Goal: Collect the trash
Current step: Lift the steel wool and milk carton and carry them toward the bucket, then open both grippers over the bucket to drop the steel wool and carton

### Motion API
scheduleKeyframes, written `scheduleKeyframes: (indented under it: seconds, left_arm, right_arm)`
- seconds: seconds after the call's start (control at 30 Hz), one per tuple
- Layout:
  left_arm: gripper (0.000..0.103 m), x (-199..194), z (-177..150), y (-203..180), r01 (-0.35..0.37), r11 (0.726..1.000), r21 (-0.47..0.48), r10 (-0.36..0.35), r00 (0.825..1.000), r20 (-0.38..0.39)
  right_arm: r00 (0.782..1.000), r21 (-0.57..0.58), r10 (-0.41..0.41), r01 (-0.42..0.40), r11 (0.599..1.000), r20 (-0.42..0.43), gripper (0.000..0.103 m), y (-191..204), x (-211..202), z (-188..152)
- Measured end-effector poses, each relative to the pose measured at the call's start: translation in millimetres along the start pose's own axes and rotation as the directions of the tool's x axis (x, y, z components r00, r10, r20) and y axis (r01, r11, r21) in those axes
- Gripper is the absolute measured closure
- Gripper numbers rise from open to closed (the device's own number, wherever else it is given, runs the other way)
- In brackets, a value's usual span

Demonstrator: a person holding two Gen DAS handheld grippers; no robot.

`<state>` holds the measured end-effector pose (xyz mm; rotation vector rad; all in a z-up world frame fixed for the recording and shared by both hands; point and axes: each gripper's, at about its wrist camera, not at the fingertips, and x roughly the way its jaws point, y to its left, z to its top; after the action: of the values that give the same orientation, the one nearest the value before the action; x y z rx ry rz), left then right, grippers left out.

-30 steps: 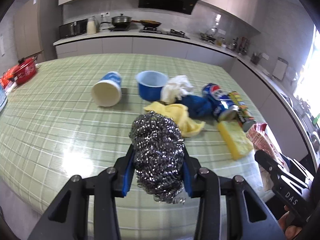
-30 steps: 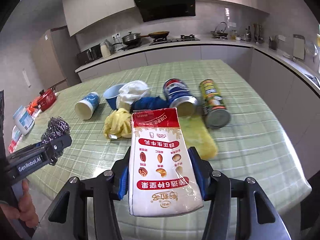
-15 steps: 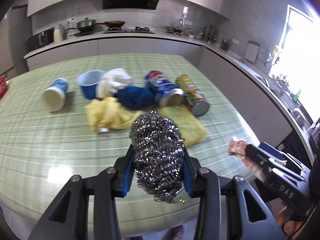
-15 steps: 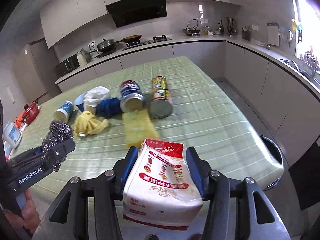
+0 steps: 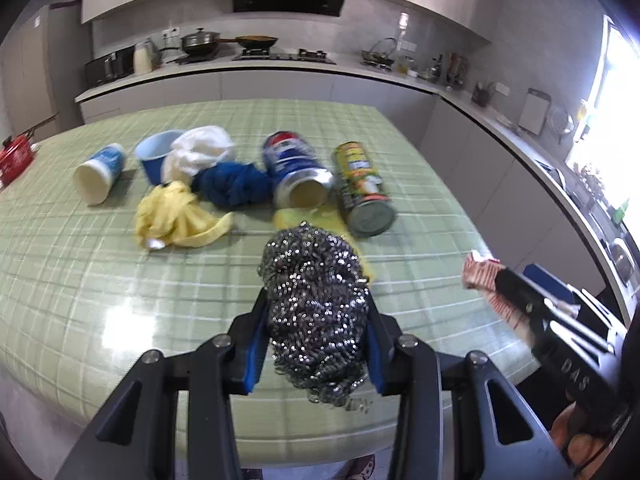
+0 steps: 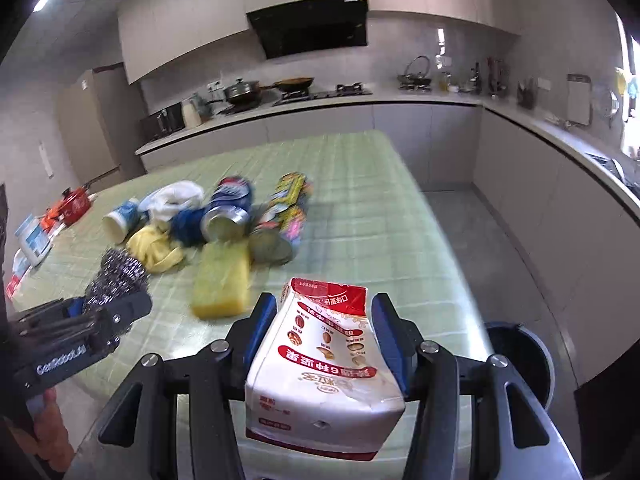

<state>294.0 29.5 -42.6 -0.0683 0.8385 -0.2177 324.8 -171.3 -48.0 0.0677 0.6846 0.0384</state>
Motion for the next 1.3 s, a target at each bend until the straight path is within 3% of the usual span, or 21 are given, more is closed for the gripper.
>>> scheduleKeyframes:
  seconds: [0.17, 0.3, 0.53, 0.67, 0.93, 1.0, 1.07, 1.13, 1.3]
  left_arm:
    - [0.060, 10.5, 10.6, -48.5, 0.098, 0.990, 0.098, -0.099, 0.995, 0.008]
    - [0.060, 21.8, 12.0, -102.4, 0.160, 0.976, 0.150, -0.160, 0.987, -0.015]
    - [0.060, 60.4, 2.9, -213.4, 0.217, 0.964, 0.155, -0.207, 0.975, -0.080]
    - [0.060, 88.0, -0.4, -258.6, 0.214, 0.964, 0.156, -0.196, 0.973, -0.121]
    - [0.057, 128.7, -7.8, -294.4, 0.178, 0.972, 0.153, -0.142, 0.966, -0.218]
    - [0.051, 135.0, -11.1, -298.8, 0.170, 0.974, 0.148, -0.130, 0.960, -0.249]
    - [0.033, 139.0, -11.1, -301.6, 0.160, 0.977, 0.138, -0.119, 0.956, -0.269]
    - [0.021, 137.7, -9.2, -302.5, 0.146, 0.980, 0.134, -0.106, 0.958, -0.266]
    - [0.020, 116.0, -0.6, -299.2, 0.107, 0.984, 0.144, -0.081, 0.981, -0.173]
  right_arm:
    - [0.992, 0.083, -0.123, 0.121, 0.989, 0.023, 0.051, -51.7, -20.0, -5.0]
    - [0.979, 0.155, -0.202, 0.200, 0.967, -0.005, 0.051, -120.8, -30.4, -17.2]
    - [0.980, 0.164, -0.170, 0.186, 0.969, -0.103, 0.051, -231.2, -6.6, -37.6]
    - [0.979, 0.168, -0.136, 0.161, 0.972, -0.153, 0.051, -270.5, 11.6, -46.3]
    - [0.973, 0.153, -0.052, 0.089, 0.984, -0.226, 0.050, -305.7, 49.5, -61.3]
    - [0.971, 0.136, -0.045, 0.079, 0.988, -0.235, 0.047, -307.0, 56.8, -61.7]
    - [0.970, 0.133, -0.051, 0.085, 0.988, -0.236, 0.034, -309.1, 59.1, -61.9]
    - [0.974, 0.140, -0.057, 0.090, 0.986, -0.221, 0.028, -312.7, 56.9, -59.5]
    - [0.981, 0.163, -0.101, 0.128, 0.978, -0.163, 0.028, -323.8, 36.1, -47.8]
